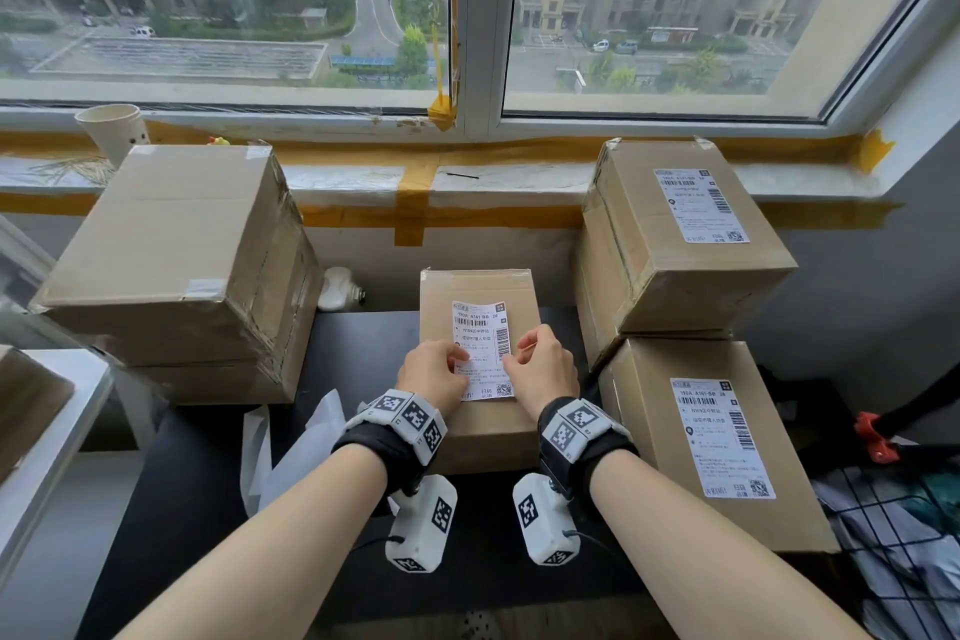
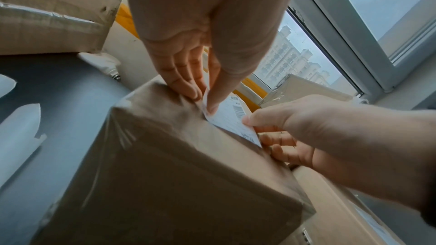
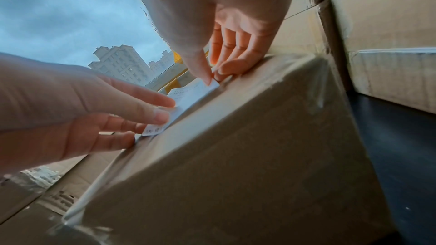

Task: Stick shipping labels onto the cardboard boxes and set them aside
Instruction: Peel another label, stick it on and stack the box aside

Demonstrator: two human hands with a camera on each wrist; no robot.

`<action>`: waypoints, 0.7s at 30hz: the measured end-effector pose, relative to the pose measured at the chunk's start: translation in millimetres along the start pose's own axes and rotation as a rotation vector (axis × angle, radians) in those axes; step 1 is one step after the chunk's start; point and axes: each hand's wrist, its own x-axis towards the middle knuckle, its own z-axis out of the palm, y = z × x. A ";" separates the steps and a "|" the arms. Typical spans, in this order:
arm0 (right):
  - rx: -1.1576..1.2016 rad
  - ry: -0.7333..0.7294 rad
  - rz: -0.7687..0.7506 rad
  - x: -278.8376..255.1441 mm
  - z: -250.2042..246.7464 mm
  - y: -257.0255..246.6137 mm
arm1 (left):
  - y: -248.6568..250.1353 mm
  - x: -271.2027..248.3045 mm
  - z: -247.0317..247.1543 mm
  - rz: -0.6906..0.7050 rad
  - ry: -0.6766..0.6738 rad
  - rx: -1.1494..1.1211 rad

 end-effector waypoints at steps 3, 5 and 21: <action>-0.015 -0.013 -0.001 -0.3 -1.6 -1.8 | 0.7 0.5 -1.4 0.016 -0.035 0.041; -0.033 -0.026 -0.006 0.7 -3.1 -3.6 | 1.9 0.3 -3.1 0.027 -0.044 0.062; -0.473 -0.403 -0.471 25.9 5.8 -16.5 | 3.4 30.4 -27.9 0.206 -0.236 0.402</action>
